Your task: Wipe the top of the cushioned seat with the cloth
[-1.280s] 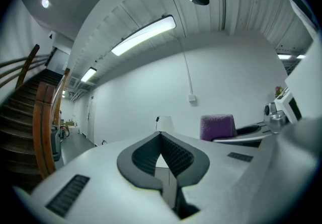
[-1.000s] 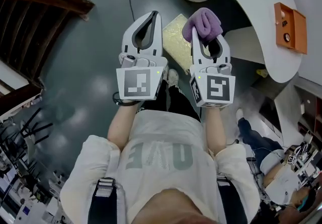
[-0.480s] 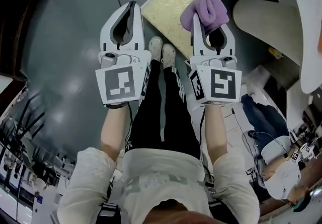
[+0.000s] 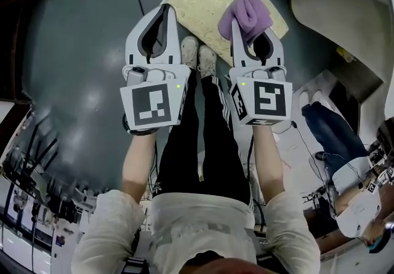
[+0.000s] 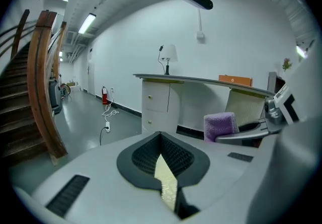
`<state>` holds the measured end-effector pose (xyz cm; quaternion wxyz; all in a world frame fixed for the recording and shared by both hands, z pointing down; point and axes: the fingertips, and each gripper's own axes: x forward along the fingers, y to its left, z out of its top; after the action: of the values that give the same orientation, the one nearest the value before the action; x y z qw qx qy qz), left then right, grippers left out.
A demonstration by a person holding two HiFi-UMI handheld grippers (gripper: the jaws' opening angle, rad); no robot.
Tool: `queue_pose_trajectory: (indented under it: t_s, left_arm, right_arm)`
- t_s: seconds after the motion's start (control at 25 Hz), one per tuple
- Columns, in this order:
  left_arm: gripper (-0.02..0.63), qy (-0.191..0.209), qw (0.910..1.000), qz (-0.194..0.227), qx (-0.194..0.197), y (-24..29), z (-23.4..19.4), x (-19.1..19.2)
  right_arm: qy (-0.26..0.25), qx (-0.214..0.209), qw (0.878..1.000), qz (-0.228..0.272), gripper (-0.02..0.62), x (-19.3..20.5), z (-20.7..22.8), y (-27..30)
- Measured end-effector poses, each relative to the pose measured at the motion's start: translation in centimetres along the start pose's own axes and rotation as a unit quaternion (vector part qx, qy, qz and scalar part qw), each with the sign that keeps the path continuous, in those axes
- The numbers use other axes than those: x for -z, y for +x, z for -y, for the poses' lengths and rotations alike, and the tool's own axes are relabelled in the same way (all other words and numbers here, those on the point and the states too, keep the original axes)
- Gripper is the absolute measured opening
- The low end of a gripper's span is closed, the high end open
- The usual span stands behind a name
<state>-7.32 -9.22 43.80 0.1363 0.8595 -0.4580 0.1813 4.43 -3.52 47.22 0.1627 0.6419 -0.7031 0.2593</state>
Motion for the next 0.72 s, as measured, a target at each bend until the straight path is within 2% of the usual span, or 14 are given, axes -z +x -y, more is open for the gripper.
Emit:
queue_pose_trajectory:
  t_s: [0.2,0.48,0.56,0.72]
  left_arm:
    - [0.006,0.007,0.9999,0.01,0.011,-0.1,-0.1,-1.2]
    - [0.006,0.013,0.9998,0.014,0.007,-0.8,-0.9,-2.0]
    - [0.006,0.015,0.9998,0.013,0.006,-1.0,-0.9,-1.8]
    - [0.006,0.013,0.9998,0.009,0.007,-0.8,-0.9,-0.7]
  right_arm:
    - [-0.003,0.005,1.0,0.012,0.098,-1.2,-0.3,0.6]
    - [-0.014,-0.004,1.0,0.009,0.098,-1.3,-1.3,1.1]
    - [0.003,-0.011,1.0,0.003,0.098,-1.0,-1.3,1.6]
    - [0.093,-0.05,0.993,-0.046,0.098,0.7,-0.3,5.4]
